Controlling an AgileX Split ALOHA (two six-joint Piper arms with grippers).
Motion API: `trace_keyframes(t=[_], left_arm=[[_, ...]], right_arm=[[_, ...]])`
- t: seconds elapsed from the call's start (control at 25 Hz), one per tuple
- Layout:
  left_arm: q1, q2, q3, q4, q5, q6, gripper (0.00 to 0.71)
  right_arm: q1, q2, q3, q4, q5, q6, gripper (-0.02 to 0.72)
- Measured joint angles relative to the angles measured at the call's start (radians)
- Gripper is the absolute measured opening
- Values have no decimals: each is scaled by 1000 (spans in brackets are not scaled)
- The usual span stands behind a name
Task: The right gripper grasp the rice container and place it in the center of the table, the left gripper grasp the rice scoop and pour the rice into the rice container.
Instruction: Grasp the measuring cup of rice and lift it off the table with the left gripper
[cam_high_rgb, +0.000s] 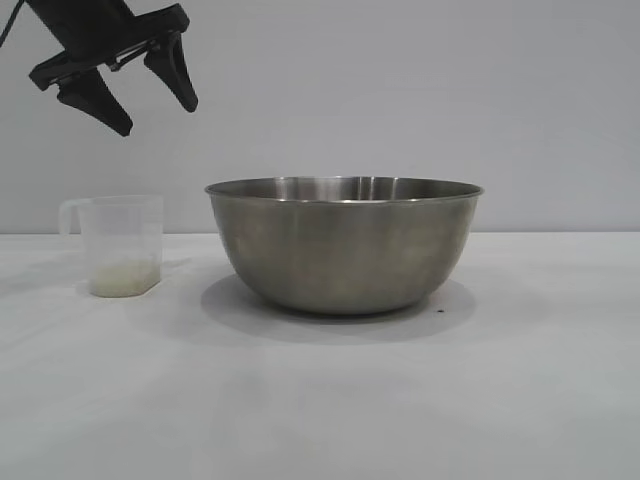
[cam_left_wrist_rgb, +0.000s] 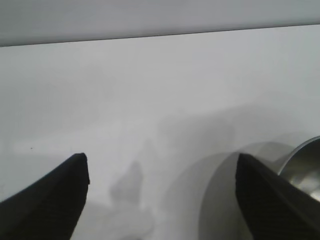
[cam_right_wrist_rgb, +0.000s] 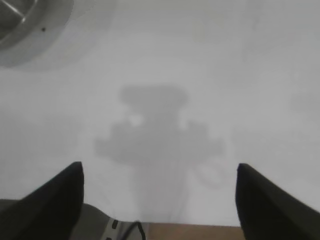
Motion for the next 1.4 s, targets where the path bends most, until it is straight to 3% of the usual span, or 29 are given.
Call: trace_keyframes(t=[0.32,0.8,1.4], left_arm=[[0,0,0,1,2,0,531],[0,0,0,1,3,0,531],[0,0,0,1,7,0,531]], right_arm=[[0,-419,169,64,-75,-58,532],[0,-692,178,147,-76,-218,532],[0,-701,178,158,-76,-224,532]])
